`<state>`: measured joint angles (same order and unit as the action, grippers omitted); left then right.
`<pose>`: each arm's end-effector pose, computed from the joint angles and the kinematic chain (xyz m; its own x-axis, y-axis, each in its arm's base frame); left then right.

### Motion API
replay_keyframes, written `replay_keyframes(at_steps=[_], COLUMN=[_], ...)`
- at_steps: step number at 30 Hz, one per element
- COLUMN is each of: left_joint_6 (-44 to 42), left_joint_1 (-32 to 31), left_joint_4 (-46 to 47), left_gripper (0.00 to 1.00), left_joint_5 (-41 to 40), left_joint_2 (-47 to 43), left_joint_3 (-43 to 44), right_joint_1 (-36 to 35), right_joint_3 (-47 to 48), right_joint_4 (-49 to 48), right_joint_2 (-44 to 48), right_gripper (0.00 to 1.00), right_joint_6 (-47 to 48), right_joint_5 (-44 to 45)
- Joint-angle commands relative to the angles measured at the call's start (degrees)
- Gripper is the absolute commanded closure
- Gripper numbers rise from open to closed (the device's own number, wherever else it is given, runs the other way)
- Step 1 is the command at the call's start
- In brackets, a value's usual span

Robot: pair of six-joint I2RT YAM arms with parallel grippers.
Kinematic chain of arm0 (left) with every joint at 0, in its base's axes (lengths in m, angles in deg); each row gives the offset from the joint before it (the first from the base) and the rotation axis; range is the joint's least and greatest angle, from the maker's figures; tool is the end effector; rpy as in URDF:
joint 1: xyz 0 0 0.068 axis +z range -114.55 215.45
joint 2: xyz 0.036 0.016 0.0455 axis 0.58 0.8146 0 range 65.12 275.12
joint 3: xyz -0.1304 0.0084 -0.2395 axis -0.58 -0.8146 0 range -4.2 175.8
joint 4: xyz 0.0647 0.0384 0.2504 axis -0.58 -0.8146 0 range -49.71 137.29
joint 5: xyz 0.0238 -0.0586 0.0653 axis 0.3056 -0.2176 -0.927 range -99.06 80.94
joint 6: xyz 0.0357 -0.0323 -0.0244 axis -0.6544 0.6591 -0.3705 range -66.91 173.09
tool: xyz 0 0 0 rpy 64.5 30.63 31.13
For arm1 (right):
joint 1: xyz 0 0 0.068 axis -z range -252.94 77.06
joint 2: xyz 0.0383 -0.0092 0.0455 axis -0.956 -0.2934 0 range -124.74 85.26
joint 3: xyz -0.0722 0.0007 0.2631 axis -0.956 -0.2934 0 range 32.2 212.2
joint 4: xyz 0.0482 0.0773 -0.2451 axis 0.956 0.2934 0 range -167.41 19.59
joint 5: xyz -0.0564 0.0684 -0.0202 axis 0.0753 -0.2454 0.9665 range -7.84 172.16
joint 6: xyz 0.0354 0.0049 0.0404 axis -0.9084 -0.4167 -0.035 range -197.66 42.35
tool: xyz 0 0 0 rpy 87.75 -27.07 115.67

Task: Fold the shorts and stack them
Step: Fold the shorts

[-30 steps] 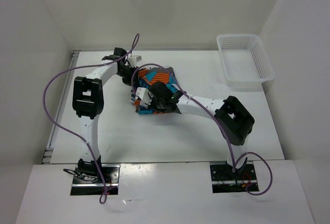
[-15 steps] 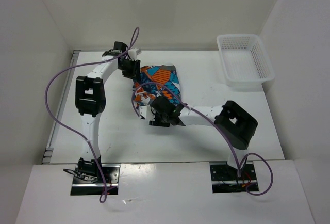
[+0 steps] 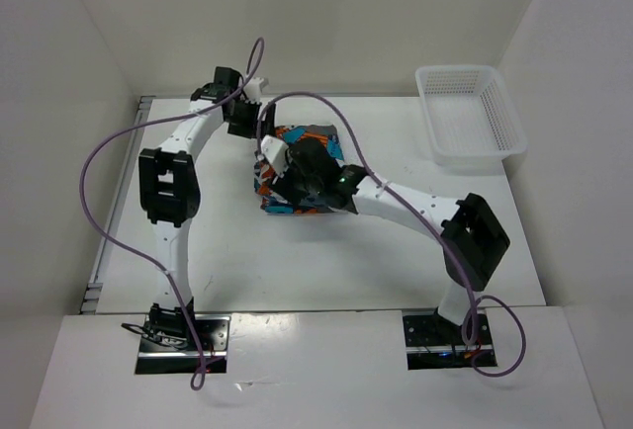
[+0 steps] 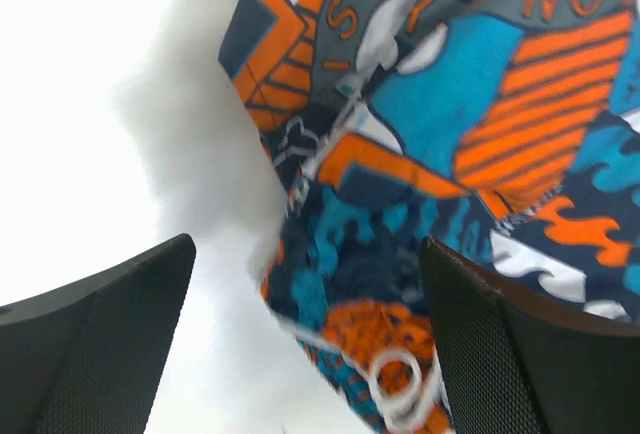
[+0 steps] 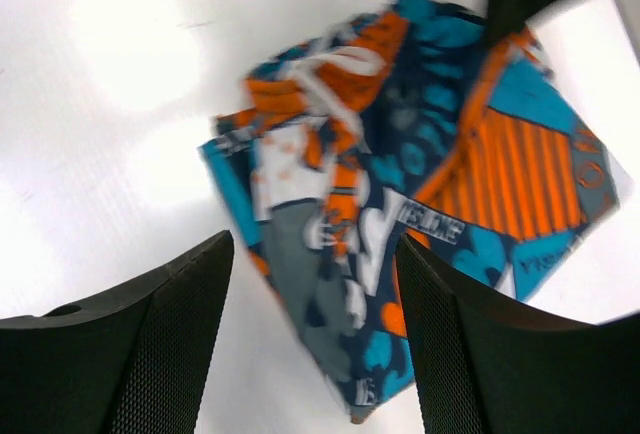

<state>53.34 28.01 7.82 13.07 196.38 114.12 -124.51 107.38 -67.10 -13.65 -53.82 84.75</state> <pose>0.5056 -0.0796 0.2307 -0.7872 0.0987 -0.6088 0.3444 0.8892 -0.3012 0.2500 0.3125 0.2693 -0.0115 -0.6639 -0.7477 -0.8351 0.4176 -0.3580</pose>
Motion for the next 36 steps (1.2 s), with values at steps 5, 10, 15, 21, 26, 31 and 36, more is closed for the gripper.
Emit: replay_keyframes(at_steps=[5,10,15,21,26,31,36], left_joint_6=[-0.25,-0.25,-0.25,-0.25,-0.25,-0.25,-0.25], left_joint_1=[-0.73,-4.93,-8.73,-9.34,-9.34,-9.34,-9.34], left_joint_4=[0.18,0.18,3.32,6.06,7.20,6.60,1.86], left_gripper=[0.00,0.00,0.00,0.00,0.00,0.00,0.00], left_joint_5=[-2.62,0.98,1.17,-7.97,-12.90,-12.37,-6.59], left_joint_2=[-17.59,-19.99,-17.19,-15.95,-16.47,-17.00,-20.86], left_joint_3=[-11.51,-23.29,-30.42,-35.00,-37.11,-33.34,-27.63], right_joint_1=[14.12,15.62,15.62,15.62,15.62,15.62,19.22], right_joint_3=[2.96,-5.20,-9.96,-12.59,-13.65,-11.56,-2.16], right_joint_4=[-1.08,-1.08,-2.48,-2.48,-1.96,-1.96,7.16], right_joint_2=[-0.75,-0.75,-1.37,-4.26,-4.27,-2.61,0.73], right_gripper=[0.33,0.45,0.61,0.70,0.73,0.73,0.58], right_joint_6=[-11.44,-3.72,-3.09,-3.09,-3.09,-3.62,-6.69], right_joint_5=[0.31,-2.41,-3.56,-3.56,-3.56,-1.38,0.05])
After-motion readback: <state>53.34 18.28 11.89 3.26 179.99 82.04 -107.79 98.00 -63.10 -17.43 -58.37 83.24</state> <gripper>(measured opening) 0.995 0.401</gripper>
